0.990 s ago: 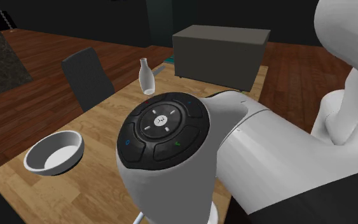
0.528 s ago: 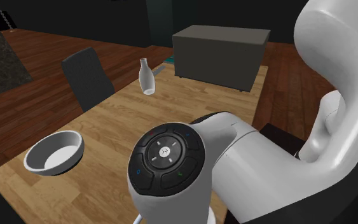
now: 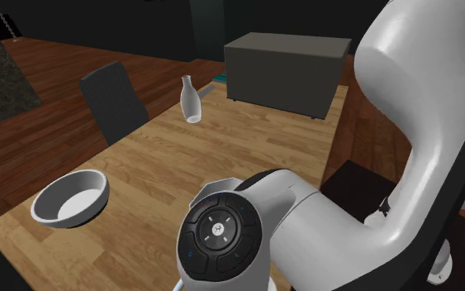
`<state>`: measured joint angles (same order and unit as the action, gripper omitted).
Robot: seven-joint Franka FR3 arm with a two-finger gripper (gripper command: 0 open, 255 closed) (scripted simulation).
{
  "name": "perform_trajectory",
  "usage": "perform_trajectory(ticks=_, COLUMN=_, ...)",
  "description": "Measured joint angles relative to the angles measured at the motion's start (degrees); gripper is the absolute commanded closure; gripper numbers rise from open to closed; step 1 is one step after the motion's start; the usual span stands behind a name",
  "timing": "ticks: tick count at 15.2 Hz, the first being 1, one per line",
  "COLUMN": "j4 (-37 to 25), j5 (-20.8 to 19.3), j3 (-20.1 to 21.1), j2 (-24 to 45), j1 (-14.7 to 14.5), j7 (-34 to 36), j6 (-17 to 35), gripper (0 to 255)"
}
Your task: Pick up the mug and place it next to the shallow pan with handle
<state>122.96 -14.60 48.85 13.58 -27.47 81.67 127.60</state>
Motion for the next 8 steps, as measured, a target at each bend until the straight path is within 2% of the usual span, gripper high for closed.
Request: perform_trajectory(ticks=8, j4=1.60, j5=-5.45, j3=-2.79, j2=5.00, j1=-2.33, j7=3.79, j6=4.81, gripper=255)
